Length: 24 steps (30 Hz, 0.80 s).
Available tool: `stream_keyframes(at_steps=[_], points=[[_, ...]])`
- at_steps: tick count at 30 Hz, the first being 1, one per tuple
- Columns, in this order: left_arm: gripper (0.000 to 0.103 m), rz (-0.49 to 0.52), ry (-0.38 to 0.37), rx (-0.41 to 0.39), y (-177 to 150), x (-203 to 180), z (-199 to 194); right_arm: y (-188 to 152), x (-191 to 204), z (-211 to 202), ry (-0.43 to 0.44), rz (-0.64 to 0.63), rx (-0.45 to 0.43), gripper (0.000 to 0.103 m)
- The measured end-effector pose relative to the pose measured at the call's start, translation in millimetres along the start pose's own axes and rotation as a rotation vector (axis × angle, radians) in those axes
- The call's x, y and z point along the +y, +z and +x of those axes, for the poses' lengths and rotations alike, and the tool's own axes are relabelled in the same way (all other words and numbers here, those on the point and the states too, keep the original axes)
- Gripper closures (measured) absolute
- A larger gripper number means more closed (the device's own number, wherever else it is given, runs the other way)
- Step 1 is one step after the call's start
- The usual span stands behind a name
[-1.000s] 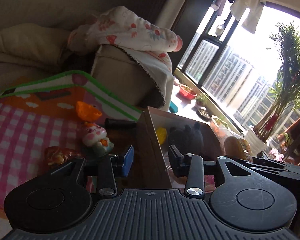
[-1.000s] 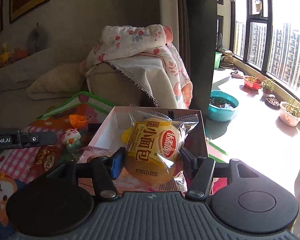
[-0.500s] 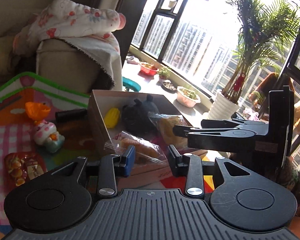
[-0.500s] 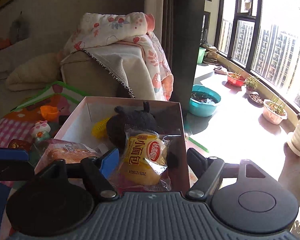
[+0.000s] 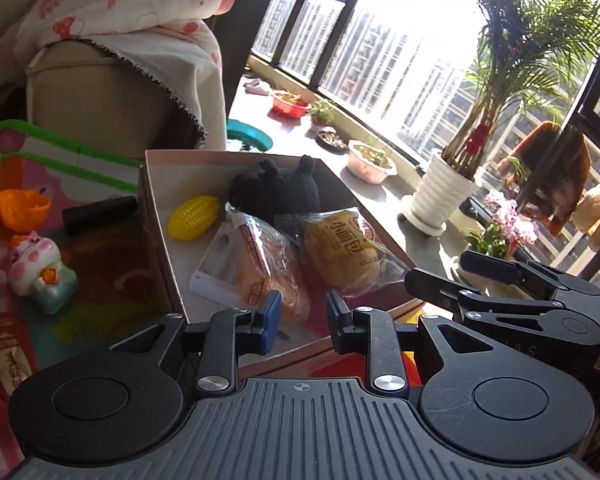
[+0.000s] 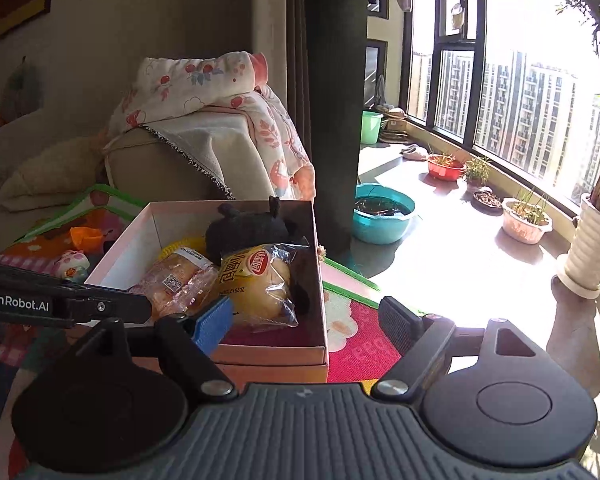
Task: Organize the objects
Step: 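Lower both breads into the pink box and open both tools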
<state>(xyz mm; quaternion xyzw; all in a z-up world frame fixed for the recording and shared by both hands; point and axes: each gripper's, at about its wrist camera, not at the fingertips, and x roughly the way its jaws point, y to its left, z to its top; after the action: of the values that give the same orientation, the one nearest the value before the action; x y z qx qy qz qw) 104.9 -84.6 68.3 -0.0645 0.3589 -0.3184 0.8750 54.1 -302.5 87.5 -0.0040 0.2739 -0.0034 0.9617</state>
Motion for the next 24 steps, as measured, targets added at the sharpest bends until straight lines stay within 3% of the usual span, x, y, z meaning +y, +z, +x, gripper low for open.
stream_keyframes(at_steps=[2,4,8,12,16,21,24], points=[[0.074,0.045,-0.006,-0.033,-3.0,3.3,-19.1,-5.5,8.4,-8.3,0.005,-0.022,-0.034,0.019],[0.074,0.076,0.038,-0.079,-3.7,14.3,-38.3,-12.3,17.4,-18.0,0.033,-0.04,-0.067,0.017],[0.074,0.171,0.235,-0.128,9.1,46.5,-55.3,-26.8,35.6,-27.0,0.14,-0.052,-0.084,0.015],[0.074,0.32,0.292,-0.031,38.7,66.9,-29.7,-43.7,54.9,-18.5,0.234,-0.038,-0.021,0.015],[0.069,0.466,0.313,0.094,60.1,79.5,23.7,-60.5,69.4,-10.2,0.252,-0.043,0.028,0.015],[0.068,0.457,0.337,0.247,73.8,104.4,81.8,-66.0,69.2,-11.3,0.247,-0.032,0.028,0.01],[0.06,0.443,0.358,0.277,75.4,111.4,98.3,-66.3,69.1,-8.3,0.255,-0.028,0.042,0.01]])
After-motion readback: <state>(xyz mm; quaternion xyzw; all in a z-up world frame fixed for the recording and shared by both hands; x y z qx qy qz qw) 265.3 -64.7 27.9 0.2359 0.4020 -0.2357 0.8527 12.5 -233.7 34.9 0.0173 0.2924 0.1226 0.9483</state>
